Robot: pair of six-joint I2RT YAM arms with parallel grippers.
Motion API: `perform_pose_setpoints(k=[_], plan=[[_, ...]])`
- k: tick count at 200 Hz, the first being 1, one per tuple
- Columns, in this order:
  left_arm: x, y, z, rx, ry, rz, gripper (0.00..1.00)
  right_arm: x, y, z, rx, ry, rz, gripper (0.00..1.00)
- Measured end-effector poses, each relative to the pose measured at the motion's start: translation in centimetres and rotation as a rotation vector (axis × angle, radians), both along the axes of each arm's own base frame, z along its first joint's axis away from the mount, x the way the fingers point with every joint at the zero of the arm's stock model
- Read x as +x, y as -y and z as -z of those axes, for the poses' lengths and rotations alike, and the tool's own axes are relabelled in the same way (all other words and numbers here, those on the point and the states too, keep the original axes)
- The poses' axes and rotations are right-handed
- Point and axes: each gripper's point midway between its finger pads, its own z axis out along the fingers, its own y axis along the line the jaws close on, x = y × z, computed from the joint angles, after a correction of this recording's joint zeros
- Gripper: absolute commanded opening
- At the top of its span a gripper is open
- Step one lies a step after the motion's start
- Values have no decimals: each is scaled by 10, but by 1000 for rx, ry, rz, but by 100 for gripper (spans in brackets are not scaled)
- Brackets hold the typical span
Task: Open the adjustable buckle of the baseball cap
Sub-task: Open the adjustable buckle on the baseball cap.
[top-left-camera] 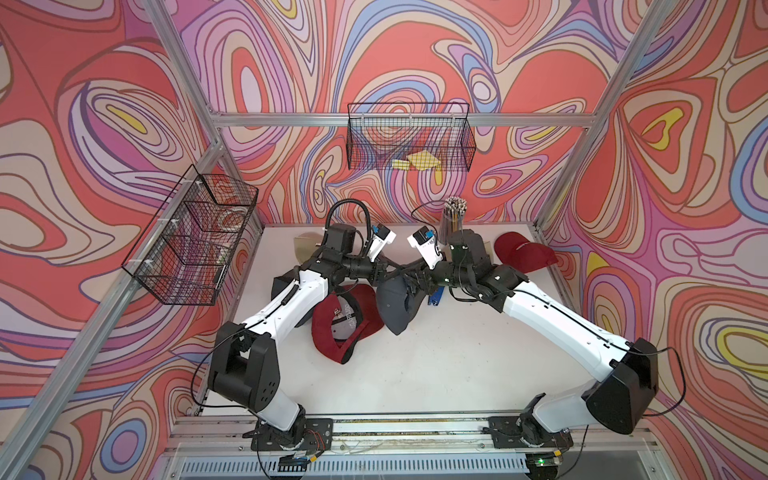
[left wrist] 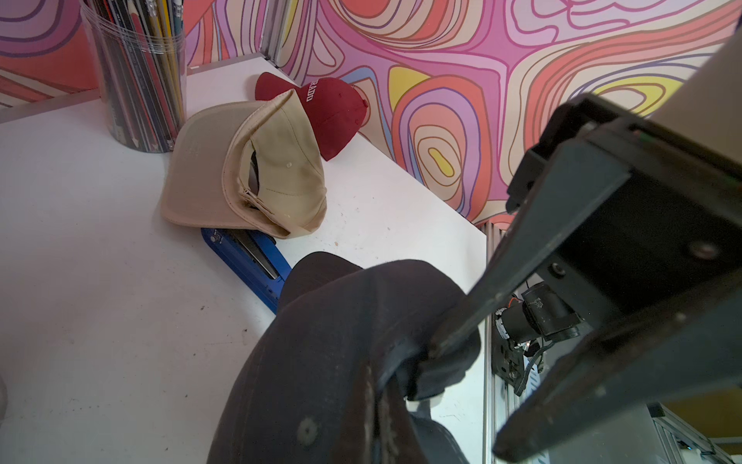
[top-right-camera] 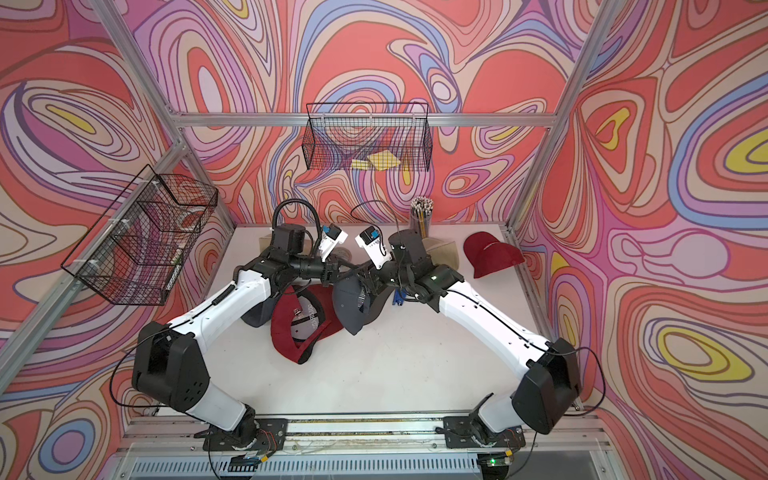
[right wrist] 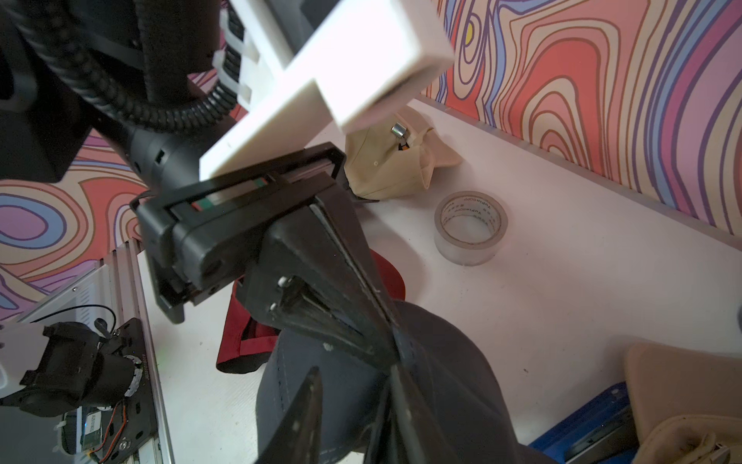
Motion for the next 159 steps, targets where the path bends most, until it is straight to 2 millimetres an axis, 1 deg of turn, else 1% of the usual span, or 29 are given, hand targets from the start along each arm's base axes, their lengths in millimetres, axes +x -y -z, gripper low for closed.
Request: perform_pose_setpoints(k=[27, 46, 70, 93, 114, 132, 159], plan=[[0, 0, 0, 0, 0, 0, 0, 0, -2, 3, -19, -2, 9, 23], [0, 0, 0, 0, 0, 0, 0, 1, 0, 6, -35, -6, 22, 16], [1, 0, 0, 3, 0, -4, 0, 1, 2, 9, -50, -4, 28, 0], [5, -3, 6, 31, -19, -41, 0, 0, 2, 10, -52, -10, 25, 0], [14, -7, 11, 73, -50, -100, 0, -3, 0, 8, -45, -5, 5, 0], [21, -11, 17, 95, -73, -142, 0, -10, -2, 8, -33, -5, -27, 0], [25, -14, 25, 113, -116, -173, 0, -19, -1, 14, -32, -13, -62, 0]])
